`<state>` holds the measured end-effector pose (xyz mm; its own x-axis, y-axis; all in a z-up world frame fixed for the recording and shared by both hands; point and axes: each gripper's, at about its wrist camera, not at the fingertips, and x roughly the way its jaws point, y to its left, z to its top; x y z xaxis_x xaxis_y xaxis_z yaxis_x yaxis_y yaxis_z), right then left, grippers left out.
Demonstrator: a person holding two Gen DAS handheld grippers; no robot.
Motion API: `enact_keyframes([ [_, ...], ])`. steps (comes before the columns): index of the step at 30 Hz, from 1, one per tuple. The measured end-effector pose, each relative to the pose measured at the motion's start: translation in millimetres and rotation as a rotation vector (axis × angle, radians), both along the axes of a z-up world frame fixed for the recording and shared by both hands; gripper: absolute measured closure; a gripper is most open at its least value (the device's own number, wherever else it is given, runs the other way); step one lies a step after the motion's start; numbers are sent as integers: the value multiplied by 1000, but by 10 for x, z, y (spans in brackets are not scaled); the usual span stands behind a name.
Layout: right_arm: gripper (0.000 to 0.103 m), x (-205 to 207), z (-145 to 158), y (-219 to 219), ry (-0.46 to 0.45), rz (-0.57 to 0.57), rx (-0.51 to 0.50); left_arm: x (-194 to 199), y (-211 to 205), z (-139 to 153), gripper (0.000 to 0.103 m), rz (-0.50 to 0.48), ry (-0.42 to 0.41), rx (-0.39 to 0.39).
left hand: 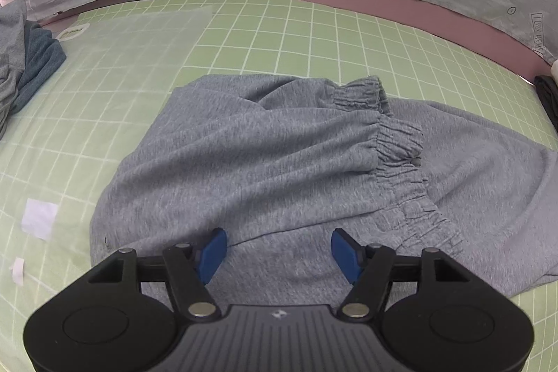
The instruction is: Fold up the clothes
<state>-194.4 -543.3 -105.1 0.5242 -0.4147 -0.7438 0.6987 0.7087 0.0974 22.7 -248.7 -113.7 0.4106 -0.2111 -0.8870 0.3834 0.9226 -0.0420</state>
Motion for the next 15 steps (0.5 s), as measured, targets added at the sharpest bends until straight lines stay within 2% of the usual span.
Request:
enact_keyframes([
  [5,20,-54,-115,-525,20,-72,-51,33,-152,-123,32,8,20,48],
  [10,19,-90,-267,-961,38,-142,-37,67,-218,-184,29,12,37,88],
  [15,19,-65,-382,-1224,49,-164,-36,92,-250,-217,25,34,56,107],
])
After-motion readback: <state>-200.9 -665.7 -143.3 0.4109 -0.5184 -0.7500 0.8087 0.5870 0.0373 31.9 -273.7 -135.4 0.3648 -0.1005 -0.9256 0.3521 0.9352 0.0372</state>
